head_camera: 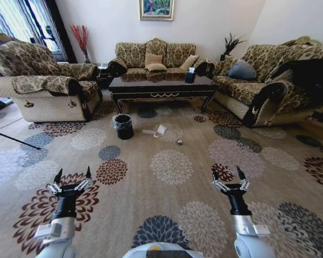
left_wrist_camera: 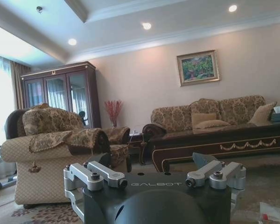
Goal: Move to the front of the table and pick up the trash from the floor, then place it into the trash bin.
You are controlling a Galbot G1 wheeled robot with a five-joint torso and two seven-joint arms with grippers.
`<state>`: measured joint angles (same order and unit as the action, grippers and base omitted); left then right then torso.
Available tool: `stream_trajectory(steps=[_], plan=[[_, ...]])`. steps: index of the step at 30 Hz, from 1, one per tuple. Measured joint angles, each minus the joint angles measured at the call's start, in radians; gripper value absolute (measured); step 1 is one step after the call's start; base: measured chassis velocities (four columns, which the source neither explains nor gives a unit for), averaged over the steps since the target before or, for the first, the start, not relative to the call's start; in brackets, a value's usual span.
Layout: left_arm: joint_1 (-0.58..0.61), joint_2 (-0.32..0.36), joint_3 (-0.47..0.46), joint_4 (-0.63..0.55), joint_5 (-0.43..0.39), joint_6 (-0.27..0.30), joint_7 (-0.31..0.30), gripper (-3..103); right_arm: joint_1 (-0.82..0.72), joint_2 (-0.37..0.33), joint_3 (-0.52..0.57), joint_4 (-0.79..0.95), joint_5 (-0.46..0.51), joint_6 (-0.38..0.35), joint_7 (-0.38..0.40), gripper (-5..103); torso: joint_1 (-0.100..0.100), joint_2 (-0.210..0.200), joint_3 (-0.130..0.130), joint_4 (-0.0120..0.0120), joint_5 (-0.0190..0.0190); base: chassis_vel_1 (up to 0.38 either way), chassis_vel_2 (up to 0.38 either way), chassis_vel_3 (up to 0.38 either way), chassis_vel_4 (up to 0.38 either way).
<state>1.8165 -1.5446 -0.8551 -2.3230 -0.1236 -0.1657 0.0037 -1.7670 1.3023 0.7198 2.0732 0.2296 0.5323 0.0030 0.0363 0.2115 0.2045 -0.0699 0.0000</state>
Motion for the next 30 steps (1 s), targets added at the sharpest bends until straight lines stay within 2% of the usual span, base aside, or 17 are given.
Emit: stream_trajectory(steps=[11, 30], plan=[[0.003, 0.002, -0.009, -0.042, 0.007, 0.003, 0.000, 100, 0.002, 0.003, -0.006, -0.009, 0.003, 0.000, -0.020, 100, -0.012, -0.047, -0.034, -0.0001, 0.0000, 0.000, 0.000, 0.000, 0.000], [-0.010, 0.002, -0.016, -0.024, -0.013, 0.008, 0.000, 100, 0.002, 0.007, -0.007, -0.010, 0.003, 0.010, -0.030, 100, -0.026, -0.117, -0.091, 0.0000, 0.0000, 0.000, 0.000, 0.000, 0.000]])
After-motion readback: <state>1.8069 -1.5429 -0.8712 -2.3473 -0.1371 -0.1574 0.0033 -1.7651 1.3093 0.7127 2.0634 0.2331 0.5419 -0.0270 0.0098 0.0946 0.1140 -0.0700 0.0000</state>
